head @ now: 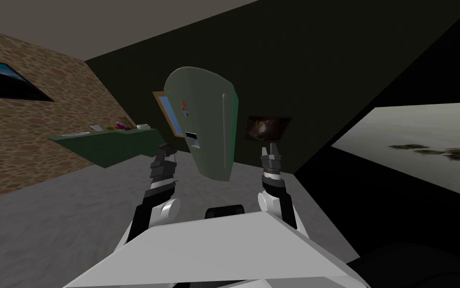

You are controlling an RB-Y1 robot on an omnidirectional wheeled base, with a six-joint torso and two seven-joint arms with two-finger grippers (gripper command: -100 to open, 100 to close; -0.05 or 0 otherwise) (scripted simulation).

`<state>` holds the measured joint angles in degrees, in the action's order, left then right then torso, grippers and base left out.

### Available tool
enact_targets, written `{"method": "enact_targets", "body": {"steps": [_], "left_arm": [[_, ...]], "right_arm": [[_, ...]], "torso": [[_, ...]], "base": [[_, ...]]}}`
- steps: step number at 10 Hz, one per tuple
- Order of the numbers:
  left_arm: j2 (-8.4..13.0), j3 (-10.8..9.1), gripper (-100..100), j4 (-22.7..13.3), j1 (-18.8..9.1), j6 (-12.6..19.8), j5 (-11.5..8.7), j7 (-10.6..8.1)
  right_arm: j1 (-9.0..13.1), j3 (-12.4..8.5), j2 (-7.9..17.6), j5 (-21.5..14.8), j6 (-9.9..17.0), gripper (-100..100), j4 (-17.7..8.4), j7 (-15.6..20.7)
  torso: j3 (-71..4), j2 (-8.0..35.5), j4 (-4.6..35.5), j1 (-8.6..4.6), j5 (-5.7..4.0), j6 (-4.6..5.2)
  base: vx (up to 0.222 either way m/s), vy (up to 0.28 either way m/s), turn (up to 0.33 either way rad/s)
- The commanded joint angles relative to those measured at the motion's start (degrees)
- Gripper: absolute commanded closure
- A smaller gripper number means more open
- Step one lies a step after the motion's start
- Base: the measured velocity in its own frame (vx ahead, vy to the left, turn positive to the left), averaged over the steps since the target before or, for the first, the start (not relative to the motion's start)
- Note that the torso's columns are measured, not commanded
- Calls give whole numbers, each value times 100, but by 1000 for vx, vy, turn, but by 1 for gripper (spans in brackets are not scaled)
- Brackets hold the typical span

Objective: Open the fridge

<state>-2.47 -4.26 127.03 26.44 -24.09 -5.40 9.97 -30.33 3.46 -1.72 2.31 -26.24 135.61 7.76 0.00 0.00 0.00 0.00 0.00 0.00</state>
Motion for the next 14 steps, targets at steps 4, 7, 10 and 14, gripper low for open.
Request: {"method": "enact_targets", "body": {"steps": [4,7,10,14], "left_arm": [[0,0,0,1,0,0,0,0],[0,0,0,1,0,-1,0,0],[246,20,-100,9,-22,55,27,12],[828,140,-100,45,-150,389,184,83]], "right_arm": [[0,0,0,0,0,0,1,0],[0,0,0,0,0,0,2,0],[0,0,0,0,-1,0,2,0],[-1,0,0,0,0,0,-1,0]], "torso": [[-2850,1422,1424,0,0,0],[-5381,2693,2691,0,0,0],[-7919,3962,3960,0,0,0],[-8459,4222,4225,-3,-1,0]], "base": [[0,0,0],[0,0,0],[4,-2,1],[30,-24,4]]}}
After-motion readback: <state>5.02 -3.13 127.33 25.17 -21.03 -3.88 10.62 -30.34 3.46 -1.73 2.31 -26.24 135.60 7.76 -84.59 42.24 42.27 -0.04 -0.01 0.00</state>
